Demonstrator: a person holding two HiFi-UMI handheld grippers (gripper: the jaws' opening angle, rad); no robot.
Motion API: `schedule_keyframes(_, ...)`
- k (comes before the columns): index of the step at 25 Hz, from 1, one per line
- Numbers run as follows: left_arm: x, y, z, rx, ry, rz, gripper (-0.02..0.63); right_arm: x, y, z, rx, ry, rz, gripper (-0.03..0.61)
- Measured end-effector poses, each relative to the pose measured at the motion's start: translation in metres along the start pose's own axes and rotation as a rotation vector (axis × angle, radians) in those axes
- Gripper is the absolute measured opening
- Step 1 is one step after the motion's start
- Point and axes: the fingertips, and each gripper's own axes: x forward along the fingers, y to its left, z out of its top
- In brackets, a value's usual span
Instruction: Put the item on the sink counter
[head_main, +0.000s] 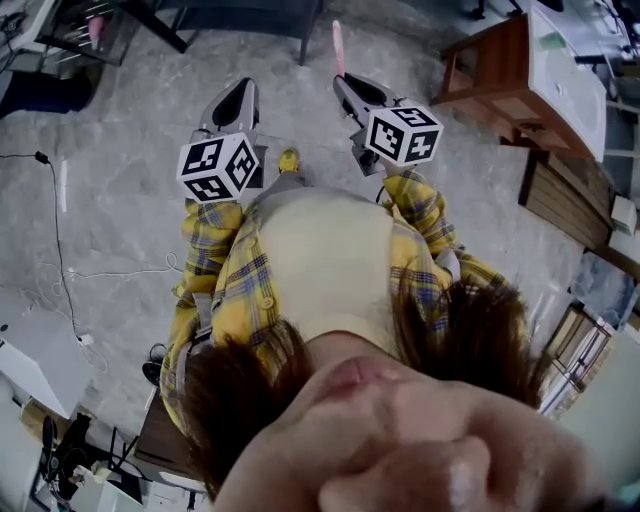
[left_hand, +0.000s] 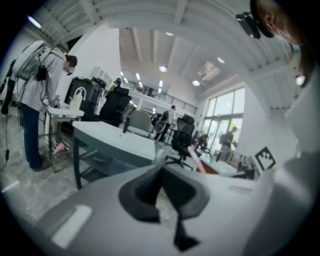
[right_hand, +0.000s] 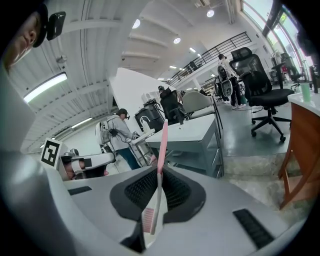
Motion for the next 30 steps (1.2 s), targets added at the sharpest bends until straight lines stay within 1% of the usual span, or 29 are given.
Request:
schedule_keyframes(7, 0.024, 0.038, 0.013, -0.021, 0.013, -0.041, 0.005, 0.042, 0.002, 0.021, 0.004, -0.02, -0.053, 0.035)
schedule_keyframes(10, 0.033, 0.045, 0.016, -0.025, 0.019, -0.051, 0.005, 0.052, 0.002, 0.026, -0.006, -0.015, -0.059, 0.035)
schedule_keyframes(14, 0.049, 0.052, 0.02, -0.036, 0.022, -0.061, 0.005, 0.067, -0.011, 0.035, 0.002, -0.008, -0.075, 0.035)
schedule_keyframes(23, 0.088, 0.069, 0.031, -0.045, 0.021, -0.03, 0.005, 0.1, -0.044, 0.062, 0.0, -0.01, -0.069, 0.035)
schedule_keyframes(30, 0.136, 0.074, 0.052, -0.014, 0.026, -0.027, 0.005, 0.138, -0.073, 0.093, 0.007, -0.015, -0.033, 0.035)
